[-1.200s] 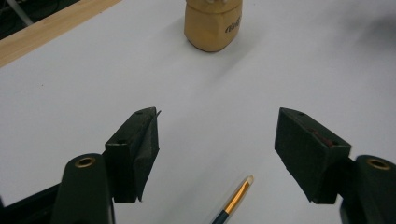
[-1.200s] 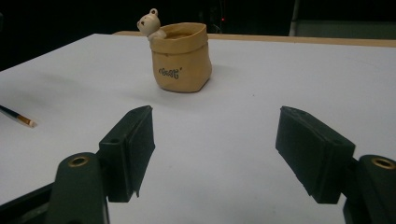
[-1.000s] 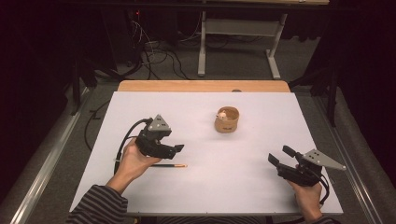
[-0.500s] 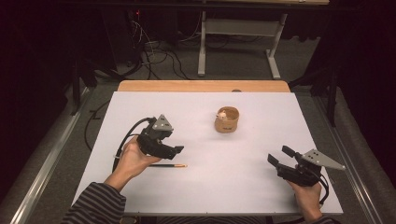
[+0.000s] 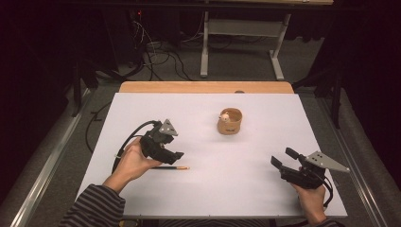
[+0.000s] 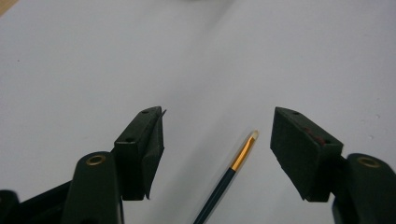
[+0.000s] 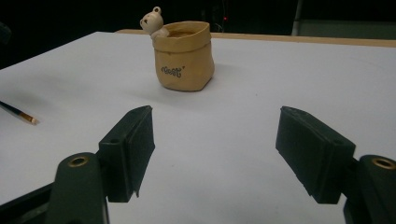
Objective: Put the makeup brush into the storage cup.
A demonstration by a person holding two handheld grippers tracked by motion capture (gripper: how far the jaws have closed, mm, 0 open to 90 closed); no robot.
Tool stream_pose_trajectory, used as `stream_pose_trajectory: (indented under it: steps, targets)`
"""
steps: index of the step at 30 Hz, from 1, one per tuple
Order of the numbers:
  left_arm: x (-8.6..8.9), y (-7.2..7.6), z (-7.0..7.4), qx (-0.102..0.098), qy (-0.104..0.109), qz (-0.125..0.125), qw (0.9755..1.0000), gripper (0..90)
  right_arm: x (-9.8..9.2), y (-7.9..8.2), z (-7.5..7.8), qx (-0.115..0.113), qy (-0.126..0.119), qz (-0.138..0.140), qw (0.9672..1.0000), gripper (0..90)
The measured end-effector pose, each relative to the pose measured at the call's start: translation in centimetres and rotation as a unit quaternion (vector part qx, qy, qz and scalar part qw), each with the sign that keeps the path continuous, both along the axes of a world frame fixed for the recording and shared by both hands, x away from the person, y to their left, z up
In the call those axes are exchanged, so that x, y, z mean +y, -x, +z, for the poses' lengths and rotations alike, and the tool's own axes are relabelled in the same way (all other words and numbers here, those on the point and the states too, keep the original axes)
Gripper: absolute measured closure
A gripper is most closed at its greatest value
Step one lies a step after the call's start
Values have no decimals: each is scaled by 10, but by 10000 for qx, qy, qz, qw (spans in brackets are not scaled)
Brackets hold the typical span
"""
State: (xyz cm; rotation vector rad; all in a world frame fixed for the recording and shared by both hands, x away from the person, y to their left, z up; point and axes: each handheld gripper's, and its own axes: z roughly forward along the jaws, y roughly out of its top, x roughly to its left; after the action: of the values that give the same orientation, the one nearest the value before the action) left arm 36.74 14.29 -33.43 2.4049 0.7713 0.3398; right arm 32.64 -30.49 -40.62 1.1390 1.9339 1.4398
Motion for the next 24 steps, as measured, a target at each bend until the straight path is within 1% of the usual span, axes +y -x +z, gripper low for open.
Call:
stream_pose_trajectory:
  steps: [2,7,8,9,12,15,16,17,18,21,22,23,24]
  targets:
    - [0,0,0,33,-79,-18,10000,349,0,0,0,6,-1,-3,10000,298]
    - [0,-1,-2,114,-143,-59,9998,351,0,0,0,-6,0,4,10000,297]
    - [-1,-2,-5,228,-227,-97,9994,352,0,0,0,3,1,-5,10000,295]
    - [-1,-2,-5,242,-312,-122,9991,352,0,0,0,2,5,-8,10000,294]
    - [-1,-3,-9,307,-434,-161,9985,352,0,0,0,-6,15,-31,10000,292]
    - [-1,-3,-10,341,-480,-179,9981,352,0,0,0,-8,8,-28,10000,290]
    - [-1,-4,-12,379,-540,-189,9976,352,0,1,0,9,-1,-42,10000,290]
    - [-1,-4,-12,379,-540,-189,9976,352,0,1,0,9,-1,-42,10000,290]
    - [0,-4,-13,419,-587,-190,9972,354,0,1,0,3,11,-43,10000,290]
    - [0,-4,-14,451,-605,-184,9970,358,0,1,0,4,18,-49,10000,289]
    - [0,-5,-15,499,-664,-206,9963,361,0,1,0,14,18,-60,10000,289]
    - [0,-5,-15,499,-664,-206,9963,362,0,1,0,14,18,-66,10000,289]
    - [-1,-5,-17,541,-741,-226,9955,365,0,1,0,16,20,-61,10000,289]
